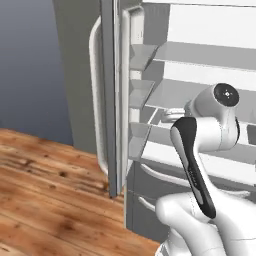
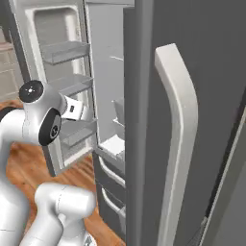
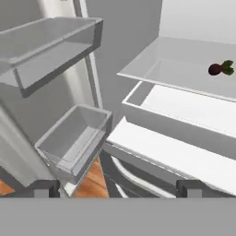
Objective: Move the beet and salami from the top shelf to the second highest shelf to make space. Then, place the pitcher from the counter on the cleared top shelf.
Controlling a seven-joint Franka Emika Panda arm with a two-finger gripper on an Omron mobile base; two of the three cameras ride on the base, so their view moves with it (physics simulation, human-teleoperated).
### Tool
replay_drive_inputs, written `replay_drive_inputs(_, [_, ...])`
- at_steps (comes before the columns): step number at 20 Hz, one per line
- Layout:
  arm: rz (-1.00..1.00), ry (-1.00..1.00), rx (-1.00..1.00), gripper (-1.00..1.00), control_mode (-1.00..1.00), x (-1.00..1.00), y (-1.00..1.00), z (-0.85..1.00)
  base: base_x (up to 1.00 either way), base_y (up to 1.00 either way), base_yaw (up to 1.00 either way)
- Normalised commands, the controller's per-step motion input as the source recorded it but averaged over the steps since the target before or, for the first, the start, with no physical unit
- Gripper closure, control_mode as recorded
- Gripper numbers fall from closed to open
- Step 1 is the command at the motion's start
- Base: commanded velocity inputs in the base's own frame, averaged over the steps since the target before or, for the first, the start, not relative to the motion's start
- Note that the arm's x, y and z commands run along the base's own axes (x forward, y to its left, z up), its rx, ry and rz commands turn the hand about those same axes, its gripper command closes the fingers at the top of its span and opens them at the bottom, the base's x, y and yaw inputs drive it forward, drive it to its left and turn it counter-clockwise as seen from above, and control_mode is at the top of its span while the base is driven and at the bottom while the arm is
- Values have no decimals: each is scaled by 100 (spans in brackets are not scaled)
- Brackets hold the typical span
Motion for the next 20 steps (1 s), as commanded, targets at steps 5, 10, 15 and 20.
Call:
replay_drive_inputs(5, [0,0,0,-100,100,0,0,0,-89,-22,46])
replay_drive_inputs(10, [0,0,0,-100,100,0,0,0,-7,60,45])
replay_drive_inputs(15, [0,0,0,-100,100,0,0,0,0,98,52])
replay_drive_inputs(20, [0,0,0,-100,100,0,0,0,0,99,59])
